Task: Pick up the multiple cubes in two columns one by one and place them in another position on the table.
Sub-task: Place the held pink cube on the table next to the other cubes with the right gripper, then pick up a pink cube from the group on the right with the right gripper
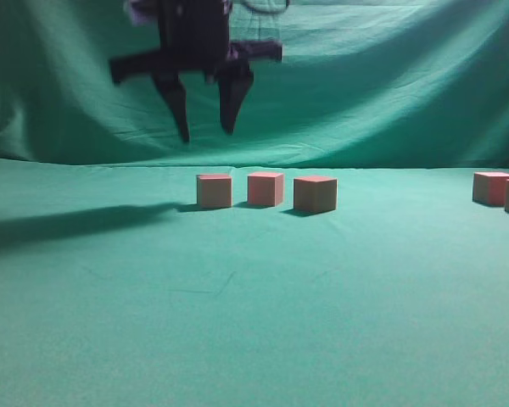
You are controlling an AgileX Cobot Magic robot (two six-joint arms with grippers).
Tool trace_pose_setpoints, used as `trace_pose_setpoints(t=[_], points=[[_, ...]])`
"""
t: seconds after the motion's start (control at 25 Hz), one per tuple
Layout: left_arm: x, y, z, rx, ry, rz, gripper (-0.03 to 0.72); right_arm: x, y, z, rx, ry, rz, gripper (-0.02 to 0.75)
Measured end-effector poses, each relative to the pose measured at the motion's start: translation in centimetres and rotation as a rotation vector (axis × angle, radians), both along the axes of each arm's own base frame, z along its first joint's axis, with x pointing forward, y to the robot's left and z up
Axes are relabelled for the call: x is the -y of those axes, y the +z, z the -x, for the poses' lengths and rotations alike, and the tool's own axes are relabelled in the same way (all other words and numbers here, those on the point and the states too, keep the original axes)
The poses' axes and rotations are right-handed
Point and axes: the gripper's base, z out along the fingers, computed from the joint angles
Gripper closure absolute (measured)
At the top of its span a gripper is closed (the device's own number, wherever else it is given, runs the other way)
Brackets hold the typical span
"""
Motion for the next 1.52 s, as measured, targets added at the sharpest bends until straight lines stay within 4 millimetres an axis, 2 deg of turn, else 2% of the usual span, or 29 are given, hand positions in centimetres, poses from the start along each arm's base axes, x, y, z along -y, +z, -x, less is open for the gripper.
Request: trace_pose_setpoints(t=[0.2, 0.44, 0.64, 0.84, 1.0, 1.16, 1.24, 1.4, 1.52], points=[[0.0, 0.0, 0.0, 0.000, 0.000, 0.000, 0.688, 1.1, 6.5, 1.1, 0.048, 0.034, -0.051, 0.384], [0.0, 0.0, 0.0, 0.000, 0.000, 0.000, 0.688, 3.3, 14.9, 4.6, 0.085, 0.156, -0.191, 0.384], [0.0, 0.0, 0.0, 0.000, 0.000, 0.000, 0.688, 7.9, 18.4, 8.4, 0.108, 0.161, -0.149, 0.384], [0.0, 0.0, 0.0, 0.000, 0.000, 0.000, 0.688, 14.4, 18.6, 12.7, 0.132, 0.071, -0.029, 0.384], [0.0, 0.0, 0.0, 0.000, 0.000, 0.000, 0.688, 20.6, 19.1, 15.7, 0.171, -0.087, -0.048, 0.384], [0.0, 0.0, 0.0, 0.000, 0.000, 0.000, 0.688, 27.0, 18.2, 17.9, 0.180, -0.274, -0.057, 0.384], [0.0, 0.0, 0.0, 0.000, 0.000, 0.000, 0.688, 29.4, 17.2, 18.7, 0.171, -0.354, -0.046, 0.384], [0.0, 0.0, 0.0, 0.000, 0.000, 0.000, 0.688, 32.5, 14.9, 19.3, 0.127, -0.490, -0.029, 0.384], [0.0, 0.0, 0.0, 0.000, 0.000, 0.000, 0.688, 33.8, 12.3, 18.8, 0.065, -0.551, -0.007, 0.384]])
